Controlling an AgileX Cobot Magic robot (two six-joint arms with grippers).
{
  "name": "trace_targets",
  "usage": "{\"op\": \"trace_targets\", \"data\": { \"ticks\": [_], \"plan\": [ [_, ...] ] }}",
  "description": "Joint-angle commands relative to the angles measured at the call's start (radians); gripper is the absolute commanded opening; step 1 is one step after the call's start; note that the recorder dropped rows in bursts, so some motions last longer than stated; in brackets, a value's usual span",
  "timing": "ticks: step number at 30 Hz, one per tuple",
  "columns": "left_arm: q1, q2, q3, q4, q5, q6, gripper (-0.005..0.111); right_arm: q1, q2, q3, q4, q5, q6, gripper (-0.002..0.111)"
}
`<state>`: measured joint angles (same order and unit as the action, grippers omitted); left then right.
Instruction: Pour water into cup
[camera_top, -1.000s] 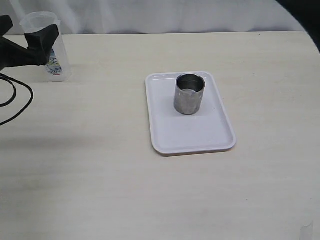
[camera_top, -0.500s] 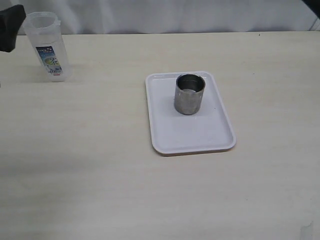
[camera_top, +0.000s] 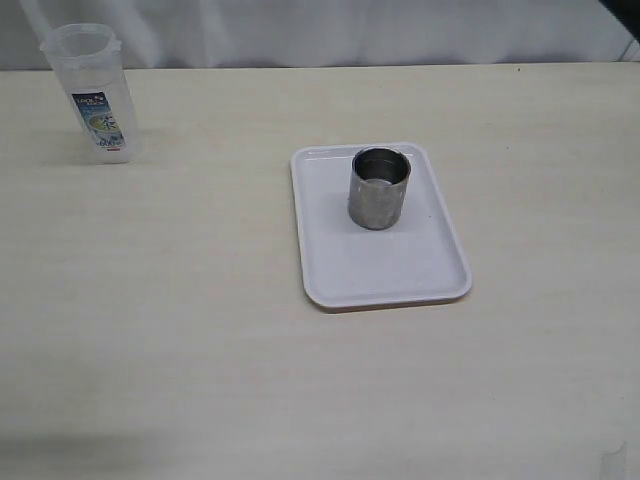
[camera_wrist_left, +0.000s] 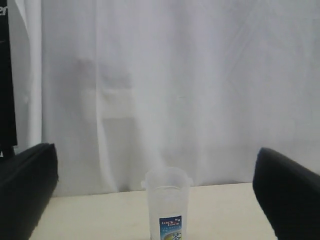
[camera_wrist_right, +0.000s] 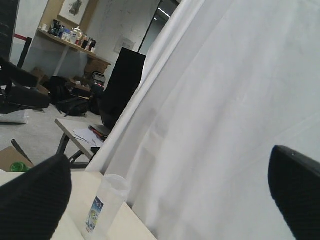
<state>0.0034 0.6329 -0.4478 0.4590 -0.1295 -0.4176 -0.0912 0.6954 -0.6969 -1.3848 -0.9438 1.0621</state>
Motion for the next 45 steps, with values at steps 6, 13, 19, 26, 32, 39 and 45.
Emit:
{"op": "trace_targets", "data": {
  "ticks": [6,13,19,26,32,39,45],
  "plan": [
    [0.000,-0.083,0.004,0.003,0.113,-0.062,0.105,-0.005,-0.004,0.004,0.002,0.000,0.008,0.110],
    [0.000,-0.083,0.004,0.001,0.113,-0.062,0.105,-0.005,-0.004,0.004,0.002,0.000,0.008,0.110],
    [0.000,-0.083,0.004,0.001,0.113,-0.062,0.105,-0.005,-0.004,0.004,0.002,0.000,0.008,0.110],
    [0.000,-0.083,0.004,0.001,0.113,-0.062,0.105,-0.005,-0.004,0.004,0.002,0.000,0.008,0.110],
    [0.000,-0.083,0.004,0.001,0.118,-0.055,0.105,-0.005,-0.004,0.004,0.002,0.000,0.008,0.110],
    [0.000,-0.083,0.004,-0.026,0.136,-0.056,0.105,-0.005,-0.004,0.004,0.002,0.000,0.008,0.110],
    [0.000,-0.084,0.004,-0.321,0.157,0.261,0.105,-0.005,-0.004,0.004,0.002,0.000,0.008,0.110]
  ]
}}
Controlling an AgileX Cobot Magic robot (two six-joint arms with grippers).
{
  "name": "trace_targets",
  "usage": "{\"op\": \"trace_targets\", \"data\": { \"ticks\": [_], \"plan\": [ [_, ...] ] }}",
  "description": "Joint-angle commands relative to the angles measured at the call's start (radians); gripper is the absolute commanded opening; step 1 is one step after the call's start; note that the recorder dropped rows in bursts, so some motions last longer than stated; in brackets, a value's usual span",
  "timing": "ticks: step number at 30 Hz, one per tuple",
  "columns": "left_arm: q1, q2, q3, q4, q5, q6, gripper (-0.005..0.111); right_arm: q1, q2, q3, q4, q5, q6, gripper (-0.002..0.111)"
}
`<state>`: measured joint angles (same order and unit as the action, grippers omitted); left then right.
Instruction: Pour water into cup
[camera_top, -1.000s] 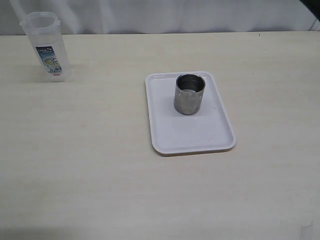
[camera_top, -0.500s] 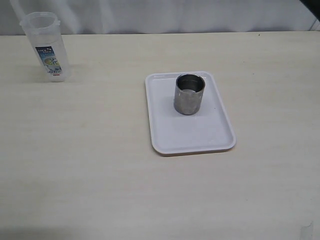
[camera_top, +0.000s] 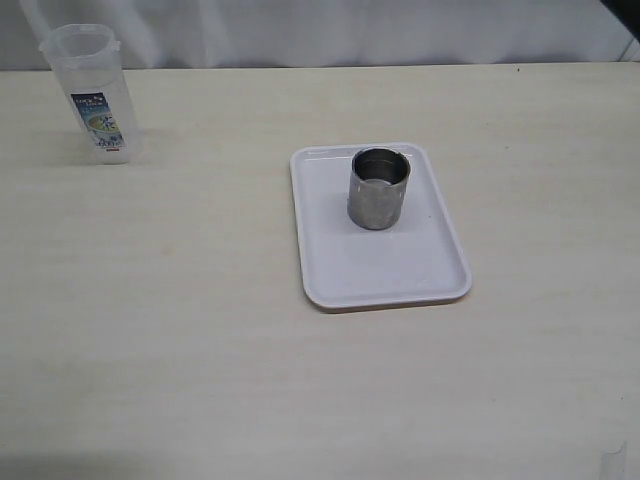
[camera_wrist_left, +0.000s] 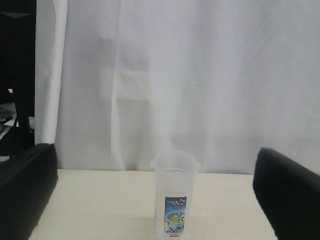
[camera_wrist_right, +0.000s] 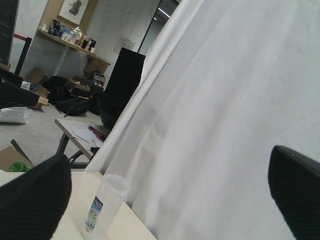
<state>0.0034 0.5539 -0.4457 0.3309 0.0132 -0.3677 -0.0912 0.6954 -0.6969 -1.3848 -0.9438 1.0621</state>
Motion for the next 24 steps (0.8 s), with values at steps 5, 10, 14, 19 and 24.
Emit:
{"op": "trace_targets", "data": {
  "ticks": [5,10,14,19,24],
  "plan": [
    [0.000,-0.043,0.002,-0.349,0.079,0.413,0.105,-0.005,-0.004,0.004,0.002,0.000,0.008,0.110],
    [0.000,-0.107,0.002,-0.349,0.146,0.413,0.105,-0.005,-0.004,0.004,0.002,0.000,0.008,0.110],
    [0.000,-0.155,0.004,-0.349,0.179,0.409,0.105,-0.005,-0.004,0.004,0.002,0.000,0.008,0.110],
    [0.000,-0.238,0.081,-0.347,0.089,0.399,0.105,-0.005,-0.004,0.004,0.002,0.000,0.008,0.110],
    [0.000,-0.375,0.196,-0.347,0.056,0.398,0.105,-0.005,-0.004,0.004,0.002,0.000,0.008,0.110]
  ]
}}
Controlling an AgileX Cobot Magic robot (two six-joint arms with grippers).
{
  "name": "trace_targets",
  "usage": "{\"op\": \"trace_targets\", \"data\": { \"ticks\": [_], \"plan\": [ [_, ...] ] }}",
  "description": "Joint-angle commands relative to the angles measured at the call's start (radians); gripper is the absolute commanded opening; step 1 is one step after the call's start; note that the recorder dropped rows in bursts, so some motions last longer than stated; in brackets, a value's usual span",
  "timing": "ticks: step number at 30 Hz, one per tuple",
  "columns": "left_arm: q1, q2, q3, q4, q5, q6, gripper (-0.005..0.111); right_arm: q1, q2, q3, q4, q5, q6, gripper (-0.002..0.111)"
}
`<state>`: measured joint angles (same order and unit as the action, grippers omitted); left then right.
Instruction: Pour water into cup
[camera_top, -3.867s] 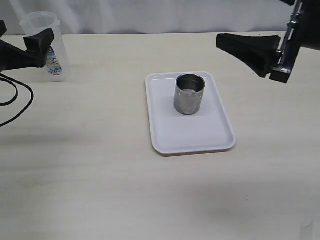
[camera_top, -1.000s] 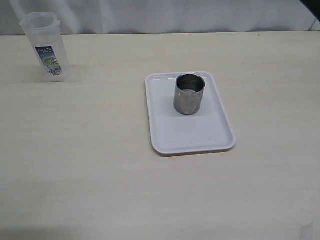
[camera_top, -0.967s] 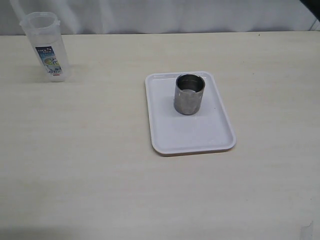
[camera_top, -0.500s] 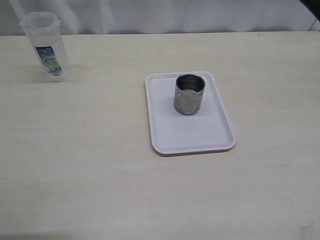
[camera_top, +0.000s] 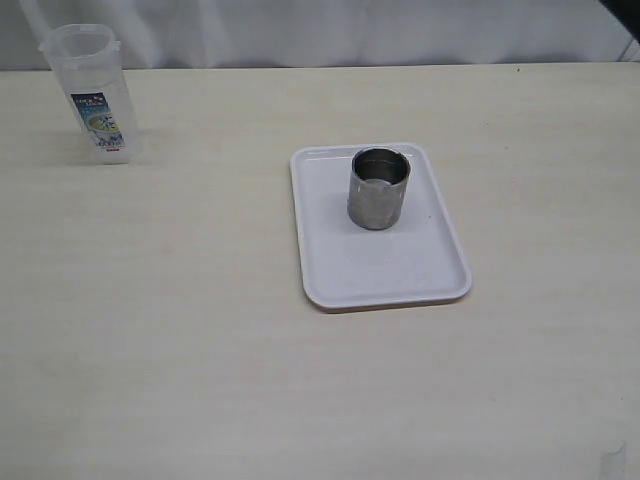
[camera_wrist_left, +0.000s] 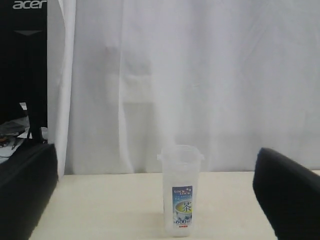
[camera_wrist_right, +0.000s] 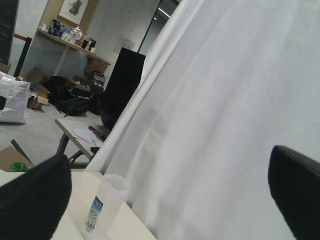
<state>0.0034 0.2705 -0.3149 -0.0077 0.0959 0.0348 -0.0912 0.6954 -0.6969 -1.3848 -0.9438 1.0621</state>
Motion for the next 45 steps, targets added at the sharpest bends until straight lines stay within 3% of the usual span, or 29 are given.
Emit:
{"op": "trace_targets", "data": {
  "ticks": [1,9,27,45],
  "plan": [
    [0.000,-0.108,0.075,-0.008,-0.026,-0.005,0.105,-0.005,-0.004,0.004,0.002,0.000,0.008,0.110],
    [0.000,-0.258,0.171,-0.004,-0.023,-0.005,0.105,-0.005,-0.004,0.004,0.002,0.000,0.008,0.110],
    [0.000,-0.270,0.312,0.019,-0.054,-0.005,0.105,-0.005,-0.004,0.004,0.005,0.000,0.008,0.110],
    [0.000,-0.270,0.315,0.057,-0.016,-0.005,0.105,-0.005,-0.004,0.004,0.005,0.000,0.008,0.110]
  ]
}}
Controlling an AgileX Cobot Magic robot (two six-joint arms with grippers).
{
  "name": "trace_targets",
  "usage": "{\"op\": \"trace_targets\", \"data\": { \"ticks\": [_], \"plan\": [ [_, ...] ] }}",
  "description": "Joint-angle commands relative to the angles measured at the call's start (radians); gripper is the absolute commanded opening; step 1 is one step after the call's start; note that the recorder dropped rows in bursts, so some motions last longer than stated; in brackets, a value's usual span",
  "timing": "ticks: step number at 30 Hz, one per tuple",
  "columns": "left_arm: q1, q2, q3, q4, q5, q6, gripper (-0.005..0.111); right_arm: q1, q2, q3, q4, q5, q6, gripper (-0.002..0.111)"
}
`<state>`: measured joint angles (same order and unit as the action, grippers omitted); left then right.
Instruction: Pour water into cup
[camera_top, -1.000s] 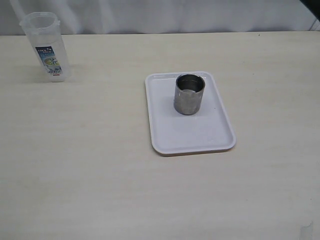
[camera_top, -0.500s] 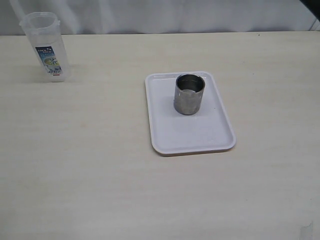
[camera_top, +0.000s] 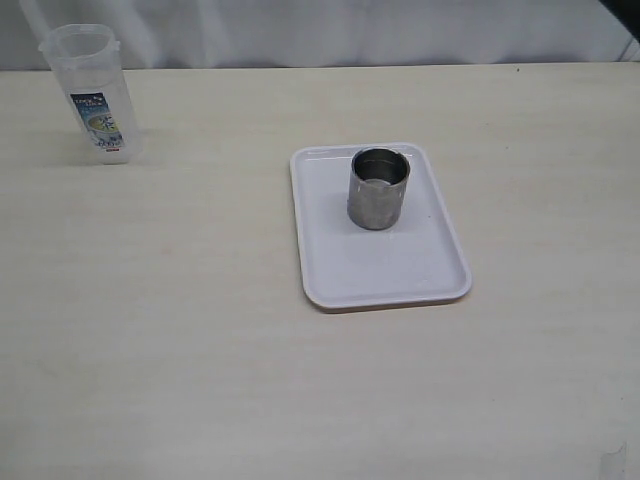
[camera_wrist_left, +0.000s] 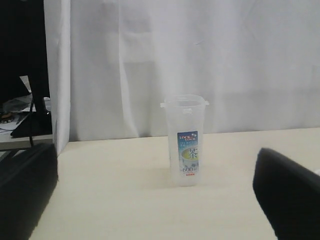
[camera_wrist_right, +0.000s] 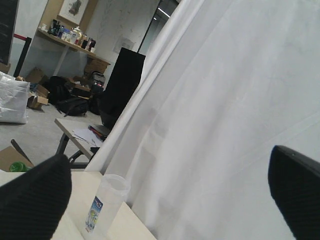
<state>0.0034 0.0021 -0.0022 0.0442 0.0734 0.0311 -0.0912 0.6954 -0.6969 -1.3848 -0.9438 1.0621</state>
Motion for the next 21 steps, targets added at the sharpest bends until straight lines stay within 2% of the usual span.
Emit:
{"op": "trace_targets", "data": {
  "ticks": [1,8,21],
  "plan": [
    [0.000,-0.002,0.002,0.005,0.018,-0.001,0.105,-0.005,-0.004,0.004,0.005,0.000,0.008,0.110],
    [0.000,-0.002,0.002,0.005,0.127,-0.001,0.105,-0.005,-0.004,0.004,0.005,0.000,0.008,0.110],
    [0.000,-0.002,0.002,0.005,0.231,-0.001,0.105,-0.005,-0.004,0.004,0.005,0.000,0.008,0.110]
  ]
}}
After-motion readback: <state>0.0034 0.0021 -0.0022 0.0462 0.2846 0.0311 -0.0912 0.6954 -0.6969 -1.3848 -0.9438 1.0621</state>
